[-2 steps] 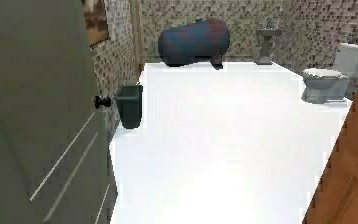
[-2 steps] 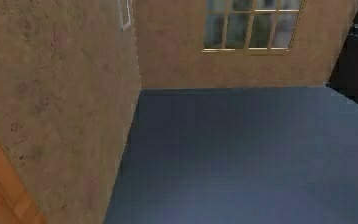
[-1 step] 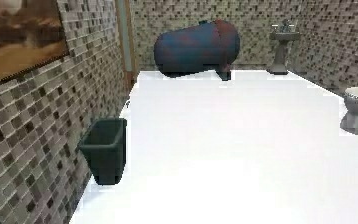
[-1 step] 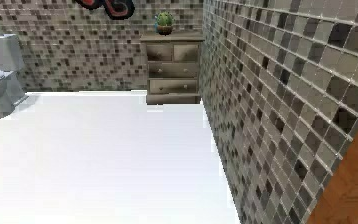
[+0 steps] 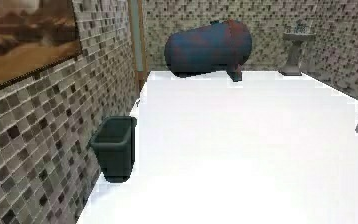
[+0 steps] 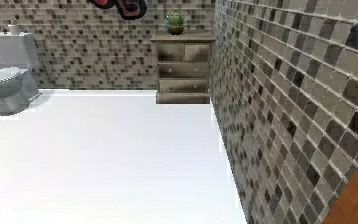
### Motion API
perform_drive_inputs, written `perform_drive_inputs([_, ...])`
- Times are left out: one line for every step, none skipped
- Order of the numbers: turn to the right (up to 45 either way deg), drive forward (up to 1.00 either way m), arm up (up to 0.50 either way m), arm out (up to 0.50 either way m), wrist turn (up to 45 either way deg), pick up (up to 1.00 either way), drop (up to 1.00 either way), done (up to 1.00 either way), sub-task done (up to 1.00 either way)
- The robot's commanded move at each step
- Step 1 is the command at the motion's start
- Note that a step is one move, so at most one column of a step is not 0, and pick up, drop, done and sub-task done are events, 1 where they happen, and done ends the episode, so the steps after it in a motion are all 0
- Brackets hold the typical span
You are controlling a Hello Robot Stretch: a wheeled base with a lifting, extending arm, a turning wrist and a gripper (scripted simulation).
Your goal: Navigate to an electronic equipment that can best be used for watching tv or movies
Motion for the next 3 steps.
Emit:
perform_drive_inputs([45.0,0.0,0.0,0.0,0.0,0.0,0.0,0.0,0.0])
perform_drive_inputs([15.0,0.0,0.0,0.0,0.0,0.0,0.0,0.0,0.0])
perform_drive_inputs([0.0,0.2,0.0,0.0,0.0,0.0,0.0,0.0,0.0])
